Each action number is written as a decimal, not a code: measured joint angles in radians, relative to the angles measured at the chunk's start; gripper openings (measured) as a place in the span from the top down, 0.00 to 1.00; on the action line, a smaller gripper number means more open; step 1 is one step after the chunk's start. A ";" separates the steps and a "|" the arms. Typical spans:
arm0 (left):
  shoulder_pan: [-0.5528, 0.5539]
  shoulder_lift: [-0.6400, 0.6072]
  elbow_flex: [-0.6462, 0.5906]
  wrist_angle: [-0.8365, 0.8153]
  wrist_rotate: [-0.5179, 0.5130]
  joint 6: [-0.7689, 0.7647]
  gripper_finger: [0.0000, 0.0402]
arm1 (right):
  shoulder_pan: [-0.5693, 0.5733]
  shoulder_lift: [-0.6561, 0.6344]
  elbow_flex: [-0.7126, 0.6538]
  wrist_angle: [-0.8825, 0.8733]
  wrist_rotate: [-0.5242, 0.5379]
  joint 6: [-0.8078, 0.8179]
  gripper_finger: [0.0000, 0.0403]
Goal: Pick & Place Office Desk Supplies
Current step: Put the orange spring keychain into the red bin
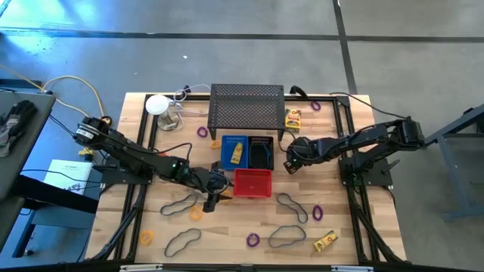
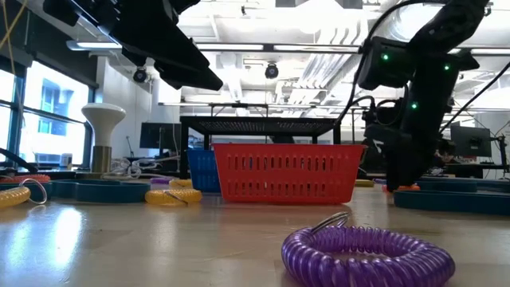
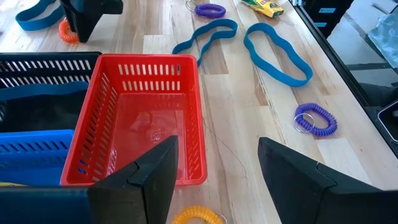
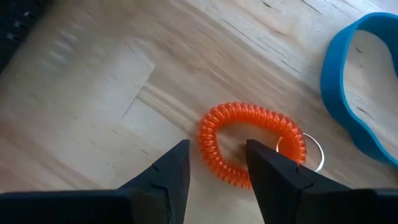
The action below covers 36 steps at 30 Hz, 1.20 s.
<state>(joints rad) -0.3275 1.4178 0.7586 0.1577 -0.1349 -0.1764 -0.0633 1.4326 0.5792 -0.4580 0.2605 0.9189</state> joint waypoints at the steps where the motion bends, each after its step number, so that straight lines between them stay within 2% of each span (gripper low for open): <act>1: 0.000 0.000 0.000 0.000 0.000 0.000 0.46 | 0.000 -0.001 -0.004 0.005 0.003 -0.001 0.64; 5: 0.000 0.000 0.000 0.000 0.000 0.000 0.46 | 0.008 -0.001 -0.008 0.004 0.057 -0.038 0.65; 9: 0.000 0.000 0.000 0.000 0.000 0.000 0.46 | 0.009 0.000 -0.008 0.003 0.074 -0.075 0.70; 19: 0.000 0.000 0.000 -0.004 0.000 0.001 0.46 | 0.009 0.000 -0.008 -0.005 0.096 -0.123 0.96; 25: 0.000 0.000 0.000 -0.004 0.000 0.001 0.46 | 0.017 0.000 -0.008 -0.004 0.112 -0.138 0.98; 31: 0.000 0.000 0.000 -0.004 0.000 0.001 0.46 | 0.071 0.000 0.005 -0.003 0.119 -0.179 0.99; 36: 0.000 0.000 0.000 -0.004 0.000 0.003 0.46 | 0.134 0.000 0.061 -0.005 0.185 -0.230 0.99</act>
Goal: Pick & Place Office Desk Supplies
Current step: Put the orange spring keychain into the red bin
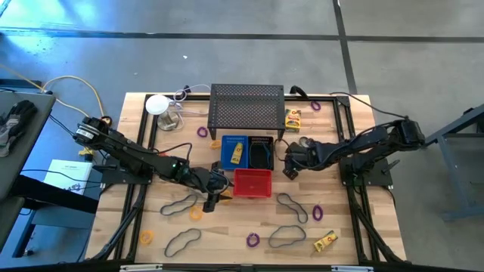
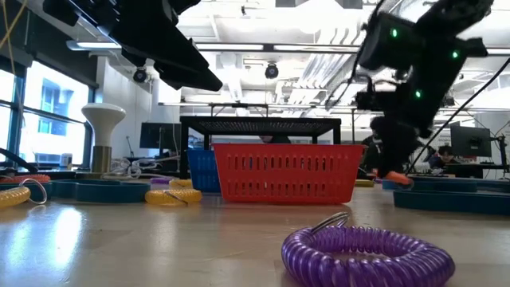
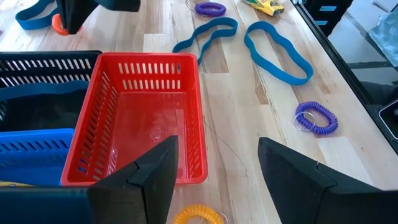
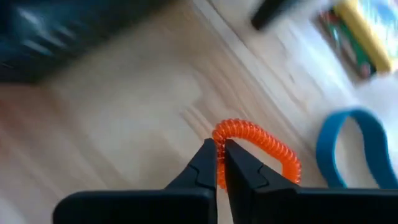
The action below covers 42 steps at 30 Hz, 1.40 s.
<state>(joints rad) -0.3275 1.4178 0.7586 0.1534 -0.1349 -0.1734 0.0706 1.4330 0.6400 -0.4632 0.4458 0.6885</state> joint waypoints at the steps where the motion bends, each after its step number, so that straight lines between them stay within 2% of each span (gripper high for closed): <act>1: 0.000 0.000 0.000 0.000 0.000 0.000 0.46 | 0.013 0.000 0.015 0.000 0.007 -0.013 0.99; 10: 0.000 0.000 0.000 -0.004 0.000 0.001 0.46 | 0.144 0.000 0.135 0.048 0.120 -0.171 0.99; 16: 0.000 0.000 0.000 -0.004 0.000 0.001 0.46 | 0.208 0.000 0.161 0.203 0.146 -0.345 0.99; 21: 0.000 0.000 0.000 -0.003 0.000 0.001 0.46 | 0.261 0.000 0.161 0.406 0.031 -0.512 0.99; 25: 0.000 0.000 0.000 -0.003 0.000 0.001 0.46 | 0.286 0.000 0.161 0.503 -0.038 -0.574 0.99; 28: 0.000 0.000 0.000 -0.003 0.000 0.001 0.46 | 0.291 0.000 0.161 0.519 -0.071 -0.581 0.99; 33: 0.000 0.000 0.000 -0.003 0.000 0.001 0.46 | 0.289 0.000 0.161 0.529 -0.188 -0.588 0.99; 42: 0.000 0.000 0.000 -0.003 0.000 0.001 0.46 | 0.286 0.018 0.161 0.547 -0.237 -0.589 0.99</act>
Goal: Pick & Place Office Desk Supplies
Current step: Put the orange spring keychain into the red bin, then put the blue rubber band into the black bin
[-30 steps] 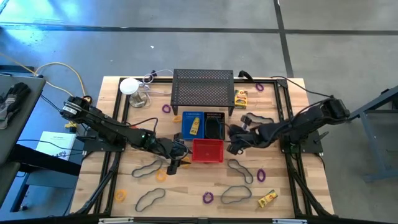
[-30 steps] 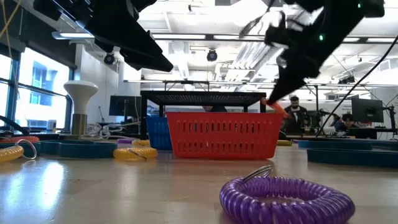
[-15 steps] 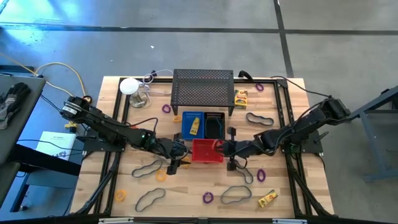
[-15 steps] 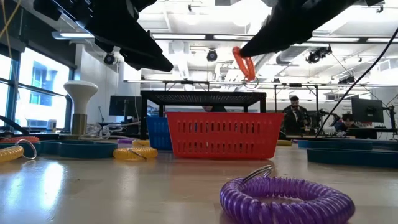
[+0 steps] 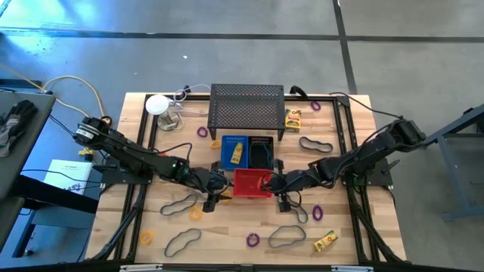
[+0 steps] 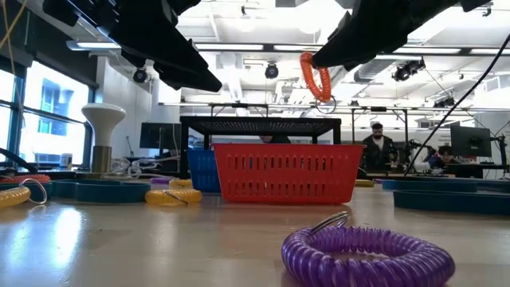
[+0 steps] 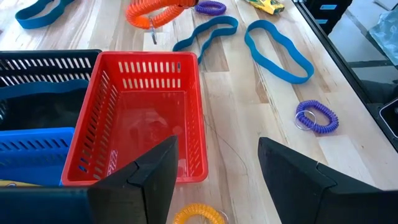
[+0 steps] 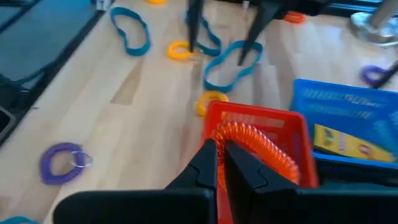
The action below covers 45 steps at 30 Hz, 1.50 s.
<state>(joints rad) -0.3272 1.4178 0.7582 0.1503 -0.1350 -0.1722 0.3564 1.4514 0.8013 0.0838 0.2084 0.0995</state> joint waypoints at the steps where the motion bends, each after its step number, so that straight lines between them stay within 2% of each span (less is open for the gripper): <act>1: 0.000 0.000 0.000 0.000 0.000 0.000 0.46 | -0.004 0.012 0.000 0.013 -0.011 -0.009 0.99; 7: 0.000 0.000 -0.001 0.000 0.000 0.000 0.46 | -0.027 0.100 0.000 0.089 -0.148 -0.049 0.99; 14: 0.000 0.000 -0.001 -0.001 0.000 0.001 0.46 | -0.079 0.126 0.000 0.122 -0.284 -0.002 0.99; 22: 0.000 0.000 -0.001 -0.004 0.000 0.001 0.46 | -0.090 0.126 0.000 0.107 -0.284 0.028 0.99; 30: 0.000 0.000 -0.001 -0.004 0.000 0.001 0.46 | -0.090 0.126 0.000 0.104 -0.237 0.036 0.98; 33: 0.000 0.000 -0.001 -0.004 0.000 0.001 0.46 | -0.090 0.126 0.000 0.104 -0.226 0.056 0.93; 38: 0.000 0.000 -0.001 -0.004 0.000 0.001 0.46 | -0.090 0.126 0.000 0.101 -0.207 0.080 0.77; 42: 0.000 0.000 -0.001 -0.004 0.000 0.000 0.46 | -0.090 0.126 0.000 0.137 -0.214 0.011 0.65; 45: 0.000 0.000 -0.001 -0.004 0.000 0.001 0.46 | -0.079 0.121 0.000 0.146 -0.209 -0.021 0.60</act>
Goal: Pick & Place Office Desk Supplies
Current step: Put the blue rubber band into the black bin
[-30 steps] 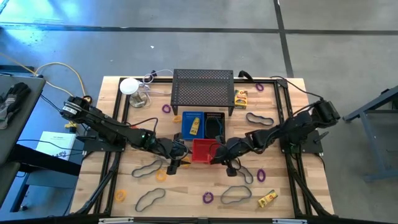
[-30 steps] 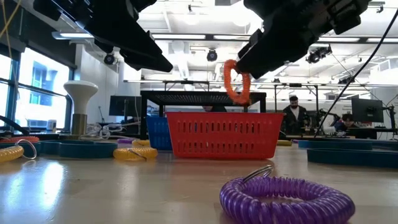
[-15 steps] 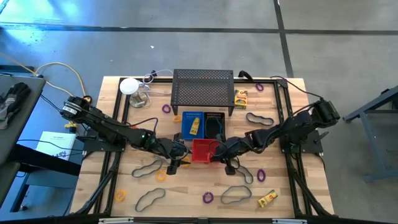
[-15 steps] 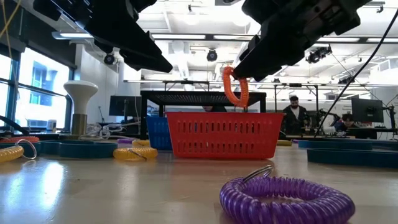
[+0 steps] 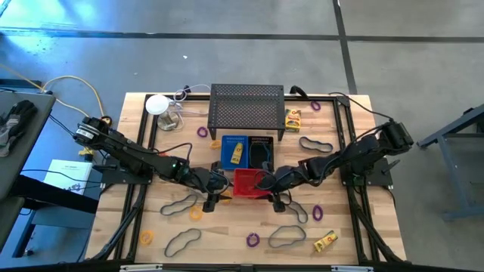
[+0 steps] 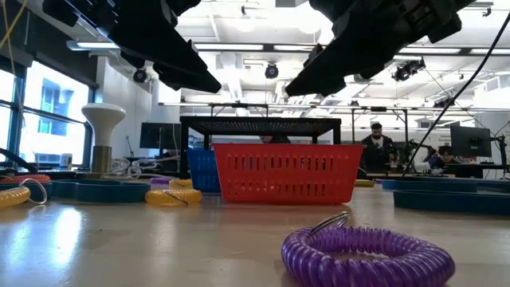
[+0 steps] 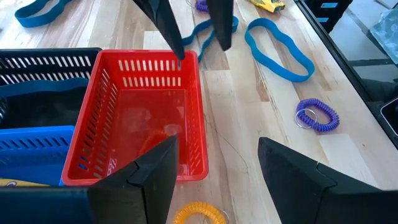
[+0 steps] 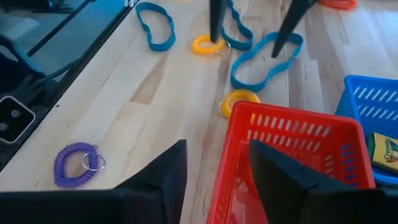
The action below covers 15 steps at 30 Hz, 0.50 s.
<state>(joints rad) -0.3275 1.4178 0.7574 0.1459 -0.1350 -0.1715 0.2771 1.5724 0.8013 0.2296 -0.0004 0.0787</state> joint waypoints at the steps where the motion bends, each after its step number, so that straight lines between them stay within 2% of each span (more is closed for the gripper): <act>1: 0.000 0.000 0.000 0.000 0.000 0.000 0.46 | 0.004 -0.002 0.000 -0.001 0.001 -0.001 0.59; 4: 0.000 0.000 0.000 0.000 0.000 0.000 0.46 | 0.007 -0.007 0.000 -0.011 0.000 0.026 0.59; 15: 0.000 0.000 0.000 -0.006 0.000 0.000 0.46 | 0.016 -0.144 0.000 -0.323 -0.007 0.260 0.66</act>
<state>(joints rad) -0.3271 1.4178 0.7574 0.1402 -0.1349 -0.1719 0.2933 1.4282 0.8013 -0.0929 -0.0075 0.3385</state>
